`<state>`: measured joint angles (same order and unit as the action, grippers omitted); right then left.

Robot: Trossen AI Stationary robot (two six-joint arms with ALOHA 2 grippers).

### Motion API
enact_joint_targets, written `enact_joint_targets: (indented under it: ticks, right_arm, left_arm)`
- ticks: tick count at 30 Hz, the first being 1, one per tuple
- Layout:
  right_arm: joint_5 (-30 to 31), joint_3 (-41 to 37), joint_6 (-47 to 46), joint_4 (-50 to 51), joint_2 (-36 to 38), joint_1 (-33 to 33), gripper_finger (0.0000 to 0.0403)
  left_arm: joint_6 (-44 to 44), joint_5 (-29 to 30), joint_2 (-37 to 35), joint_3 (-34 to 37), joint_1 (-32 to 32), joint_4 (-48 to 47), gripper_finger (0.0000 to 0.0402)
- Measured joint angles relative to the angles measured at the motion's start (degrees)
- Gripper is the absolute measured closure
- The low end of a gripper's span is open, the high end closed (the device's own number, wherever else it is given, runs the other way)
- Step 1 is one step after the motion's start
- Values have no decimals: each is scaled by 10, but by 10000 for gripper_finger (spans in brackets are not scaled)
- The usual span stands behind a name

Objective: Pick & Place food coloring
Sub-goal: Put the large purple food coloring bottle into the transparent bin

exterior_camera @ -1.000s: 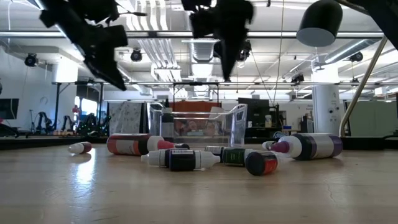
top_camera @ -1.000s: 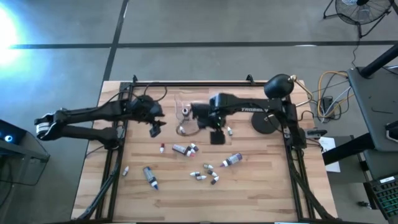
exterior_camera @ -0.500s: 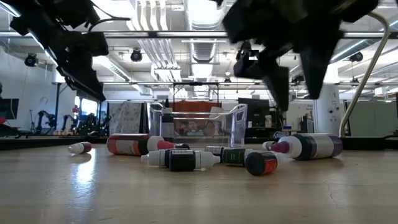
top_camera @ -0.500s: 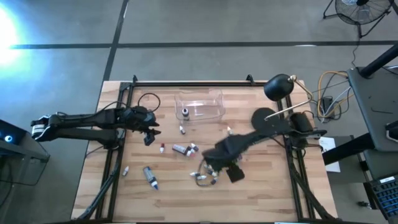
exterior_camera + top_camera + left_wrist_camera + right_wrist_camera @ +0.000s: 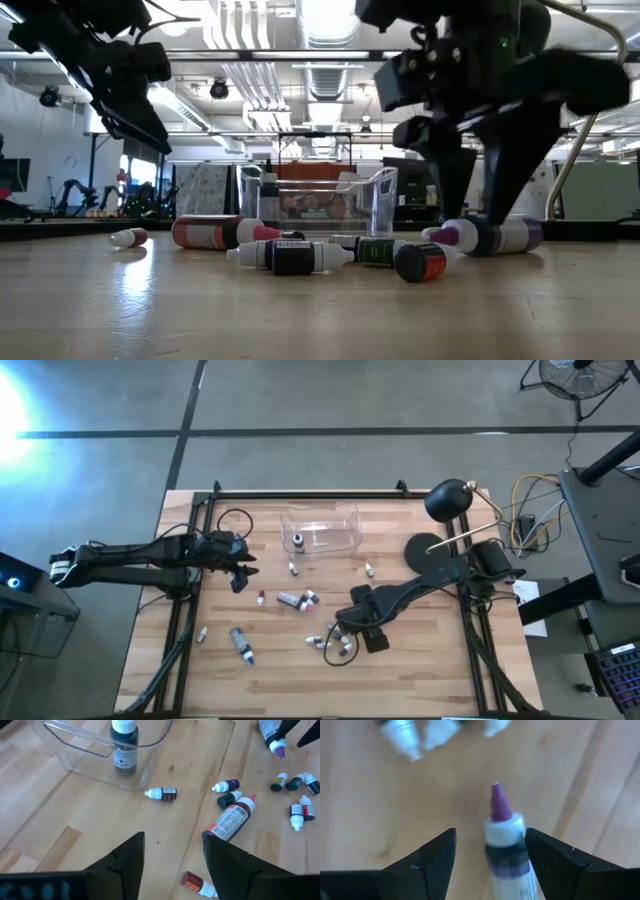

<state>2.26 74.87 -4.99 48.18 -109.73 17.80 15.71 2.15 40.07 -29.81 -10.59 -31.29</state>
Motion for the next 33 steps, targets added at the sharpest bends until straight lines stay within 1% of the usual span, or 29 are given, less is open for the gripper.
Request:
enact_joint_targets:
  ticks: [2,6,13,18,24,26,28,30,33]
  right_arm:
    - [22,6,-9,5,-10,0,172]
    - [24,10,17,4,-12,0,174]
    - [25,-19,35,-11,-14,-7,183]
    - [18,-42,61,-45,-13,-11,218]
    - [16,-43,62,-57,-13,-17,282]
    - [18,-37,40,-54,-13,-26,294]
    - [33,-23,-11,-56,-9,-40,294]
    - [80,-9,-78,-69,10,-61,294]
    - [181,13,-183,-95,62,-106,286]
  left_arm:
    - [6,2,0,1,0,-1,225]
    - [9,6,0,1,0,0,225]
    - [13,25,0,1,0,0,225]
    - [13,39,0,1,0,0,225]
    - [13,41,0,1,0,0,225]
    - [13,44,0,1,0,0,225]
    - [13,44,0,1,0,0,225]
    - [14,44,0,1,0,0,225]
    - [22,44,0,1,0,0,225]
